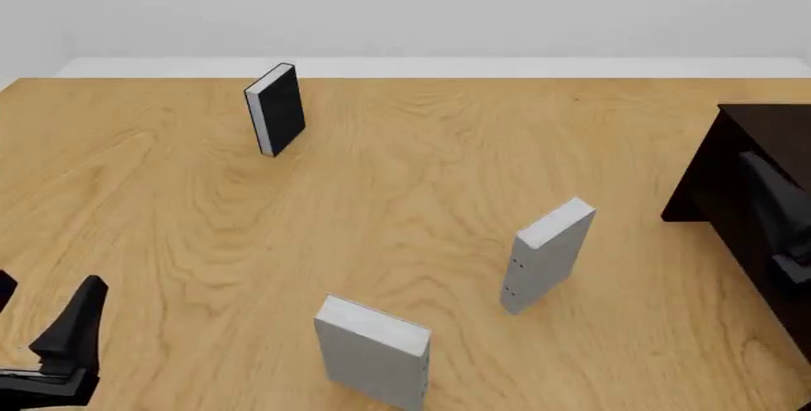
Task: Pick up the book on the right and place it on the cabinet shelf.
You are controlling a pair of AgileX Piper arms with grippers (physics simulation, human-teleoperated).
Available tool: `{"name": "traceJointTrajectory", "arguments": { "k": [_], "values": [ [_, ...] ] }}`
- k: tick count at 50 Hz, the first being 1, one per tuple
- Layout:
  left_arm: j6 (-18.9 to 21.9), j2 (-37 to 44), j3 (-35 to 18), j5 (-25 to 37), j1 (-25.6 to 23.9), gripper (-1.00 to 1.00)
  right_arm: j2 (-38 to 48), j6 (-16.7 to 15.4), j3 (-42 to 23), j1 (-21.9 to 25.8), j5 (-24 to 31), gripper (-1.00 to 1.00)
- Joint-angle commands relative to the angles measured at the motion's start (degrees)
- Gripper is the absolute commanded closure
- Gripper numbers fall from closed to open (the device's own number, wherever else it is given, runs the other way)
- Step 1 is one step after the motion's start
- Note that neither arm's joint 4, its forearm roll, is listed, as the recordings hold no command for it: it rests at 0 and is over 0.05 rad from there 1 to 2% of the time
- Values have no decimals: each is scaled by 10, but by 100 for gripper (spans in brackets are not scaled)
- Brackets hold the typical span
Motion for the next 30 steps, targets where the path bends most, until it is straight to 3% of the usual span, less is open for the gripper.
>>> {"name": "traceJointTrajectory", "arguments": {
  "k": [1, 9, 14, 24, 30],
  "values": [
    [2, 6, 0, -6, -3, -100, 99, -113, -106, 62, 48, -100],
    [5, 4, 0, -3, -6, -100, 151, -200, -158, 111, 76, -100],
    [6, 5, 0, -2, -8, -100, 178, -239, -187, 133, 90, -100],
    [8, 0, -1, 4, -10, -100, 255, -304, -281, 162, 128, -100],
    [10, -3, -1, 7, -10, -100, 292, -330, -298, 179, 142, -100]
  ]
}}
